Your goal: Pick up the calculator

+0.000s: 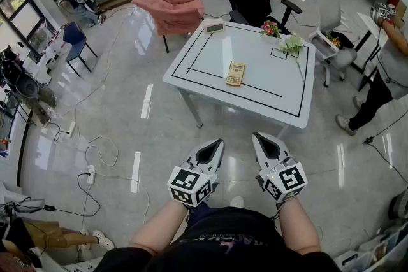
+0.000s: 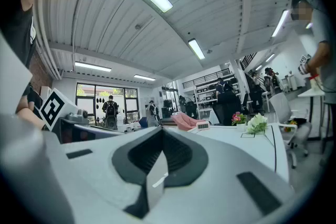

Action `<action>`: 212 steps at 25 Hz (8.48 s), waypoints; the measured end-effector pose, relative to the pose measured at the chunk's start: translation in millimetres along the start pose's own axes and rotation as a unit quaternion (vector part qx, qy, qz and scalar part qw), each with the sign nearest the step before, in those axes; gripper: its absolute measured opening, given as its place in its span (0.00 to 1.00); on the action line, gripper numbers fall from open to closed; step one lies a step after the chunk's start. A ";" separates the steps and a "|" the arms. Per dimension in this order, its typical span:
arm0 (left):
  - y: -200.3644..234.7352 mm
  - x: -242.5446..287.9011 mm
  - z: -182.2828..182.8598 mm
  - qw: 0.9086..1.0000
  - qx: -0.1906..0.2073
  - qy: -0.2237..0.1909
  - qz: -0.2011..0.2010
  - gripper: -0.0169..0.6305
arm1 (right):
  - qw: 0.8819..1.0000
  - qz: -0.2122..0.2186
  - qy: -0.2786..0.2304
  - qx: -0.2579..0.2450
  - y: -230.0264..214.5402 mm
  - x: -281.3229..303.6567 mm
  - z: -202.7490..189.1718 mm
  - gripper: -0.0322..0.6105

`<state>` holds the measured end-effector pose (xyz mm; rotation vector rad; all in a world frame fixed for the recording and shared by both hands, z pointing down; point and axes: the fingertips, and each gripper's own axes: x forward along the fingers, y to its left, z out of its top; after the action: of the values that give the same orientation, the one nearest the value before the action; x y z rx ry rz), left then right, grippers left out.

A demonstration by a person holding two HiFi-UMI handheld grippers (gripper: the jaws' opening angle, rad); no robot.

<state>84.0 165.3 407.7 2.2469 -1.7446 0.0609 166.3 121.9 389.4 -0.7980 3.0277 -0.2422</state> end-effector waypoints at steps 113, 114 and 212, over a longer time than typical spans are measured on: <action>286.8 312.1 18.8 0.962 -0.094 0.164 -0.199 0.59 | 0.902 -0.295 0.299 0.103 -239.4 347.4 -215.3 0.64; 286.5 312.7 17.5 0.961 -0.094 0.165 -0.199 0.59 | 0.901 -0.294 0.302 0.101 -239.1 348.3 -216.5 0.64; 273.1 421.4 -35.1 0.910 -0.276 0.252 -0.177 0.16 | 0.947 -0.179 0.202 0.174 -242.5 351.8 -159.1 0.64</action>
<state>-60.3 -282.6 586.7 1.8629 -0.9211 0.0553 -27.7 -235.2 596.1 -1.3983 3.0064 -1.0278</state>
